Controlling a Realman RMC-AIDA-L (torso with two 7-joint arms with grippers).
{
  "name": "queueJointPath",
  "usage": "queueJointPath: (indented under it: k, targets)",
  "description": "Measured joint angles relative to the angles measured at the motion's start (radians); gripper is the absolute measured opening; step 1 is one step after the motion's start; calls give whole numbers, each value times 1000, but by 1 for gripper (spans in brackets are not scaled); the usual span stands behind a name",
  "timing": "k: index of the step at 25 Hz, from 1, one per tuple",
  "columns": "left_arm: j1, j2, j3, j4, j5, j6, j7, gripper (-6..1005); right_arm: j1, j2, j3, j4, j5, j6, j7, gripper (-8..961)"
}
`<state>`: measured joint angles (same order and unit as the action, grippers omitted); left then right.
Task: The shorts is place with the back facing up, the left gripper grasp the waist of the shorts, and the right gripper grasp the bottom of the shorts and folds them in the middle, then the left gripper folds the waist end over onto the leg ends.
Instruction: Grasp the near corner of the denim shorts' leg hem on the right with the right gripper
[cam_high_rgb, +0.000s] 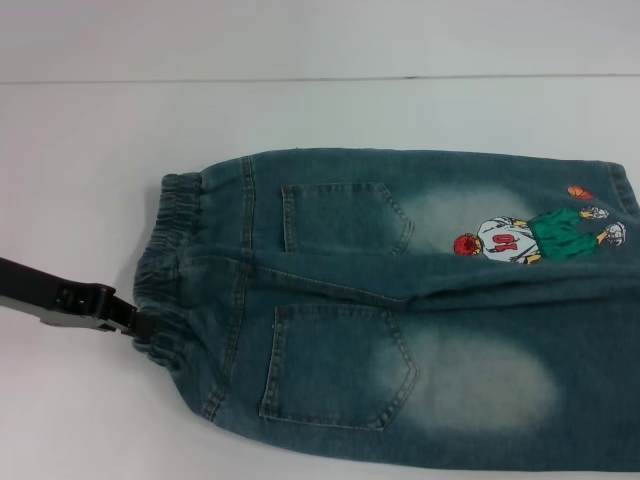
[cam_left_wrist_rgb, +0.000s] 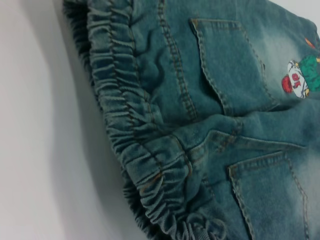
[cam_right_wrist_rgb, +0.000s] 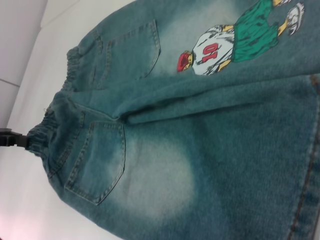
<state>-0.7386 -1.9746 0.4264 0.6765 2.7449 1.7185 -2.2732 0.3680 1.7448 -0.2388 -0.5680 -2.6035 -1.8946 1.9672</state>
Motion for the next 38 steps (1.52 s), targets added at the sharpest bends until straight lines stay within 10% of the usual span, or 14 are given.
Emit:
queueJointPath:
  k: [25, 38]
  targets:
    - [10, -3, -5, -8, -4, -15, 19, 54, 14, -14, -12, -28, -11, -3, 61, 45]
    - [13, -7, 1, -18, -5, -17, 33, 53, 23, 0, -83, -20, -11, 15, 100, 439]
